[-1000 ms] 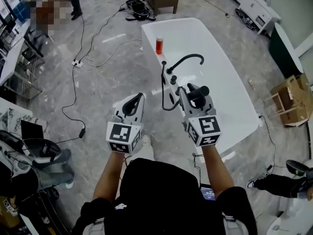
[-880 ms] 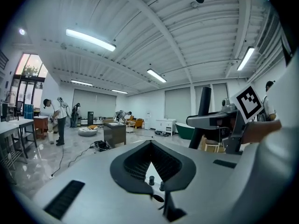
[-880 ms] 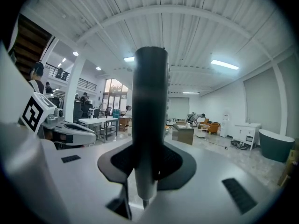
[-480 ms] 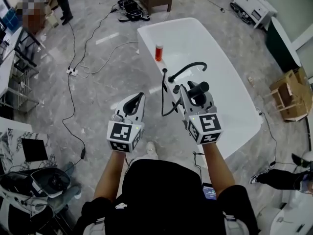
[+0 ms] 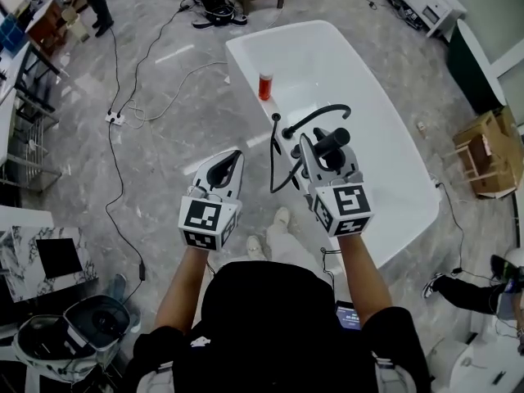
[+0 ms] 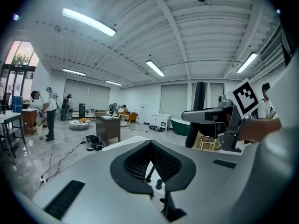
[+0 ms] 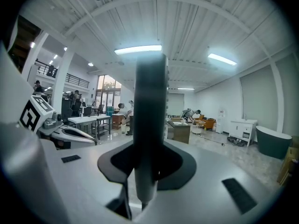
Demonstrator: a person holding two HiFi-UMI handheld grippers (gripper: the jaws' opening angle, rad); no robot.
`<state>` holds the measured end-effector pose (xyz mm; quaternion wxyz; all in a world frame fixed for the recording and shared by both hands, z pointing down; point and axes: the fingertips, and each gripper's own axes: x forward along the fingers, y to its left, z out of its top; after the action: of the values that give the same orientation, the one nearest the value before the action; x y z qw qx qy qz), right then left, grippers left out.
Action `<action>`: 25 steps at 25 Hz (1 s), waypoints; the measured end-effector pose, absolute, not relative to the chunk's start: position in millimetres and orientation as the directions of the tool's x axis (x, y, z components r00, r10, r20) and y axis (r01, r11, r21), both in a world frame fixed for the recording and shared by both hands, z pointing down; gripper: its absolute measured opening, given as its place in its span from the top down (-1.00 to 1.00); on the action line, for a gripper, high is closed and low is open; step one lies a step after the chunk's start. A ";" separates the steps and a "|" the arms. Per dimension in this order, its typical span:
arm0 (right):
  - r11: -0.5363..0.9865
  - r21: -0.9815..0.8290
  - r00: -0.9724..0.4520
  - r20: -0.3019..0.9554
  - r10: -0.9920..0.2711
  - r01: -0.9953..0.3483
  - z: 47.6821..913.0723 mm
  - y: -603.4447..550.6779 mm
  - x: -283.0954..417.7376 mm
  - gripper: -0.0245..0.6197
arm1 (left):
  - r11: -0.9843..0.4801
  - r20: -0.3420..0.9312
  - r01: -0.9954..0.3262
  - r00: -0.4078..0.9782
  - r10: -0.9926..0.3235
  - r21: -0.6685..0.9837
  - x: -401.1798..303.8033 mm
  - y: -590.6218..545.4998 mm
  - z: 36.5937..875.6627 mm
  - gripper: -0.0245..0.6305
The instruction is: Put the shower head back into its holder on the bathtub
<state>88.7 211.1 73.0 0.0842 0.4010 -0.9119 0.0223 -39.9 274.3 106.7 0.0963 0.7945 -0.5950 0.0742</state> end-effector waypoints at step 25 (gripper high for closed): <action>0.725 -0.052 -0.717 0.211 -0.664 -0.687 120.6 34.1 76.4 0.57 | -0.246 0.320 -0.967 0.253 -0.913 0.065 -36.9 100.9 152.2 0.88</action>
<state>76.4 34.1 120.6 0.0890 0.3652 -0.9245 0.0634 -36.9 100.9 152.2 0.1249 0.7817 -0.6013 0.1086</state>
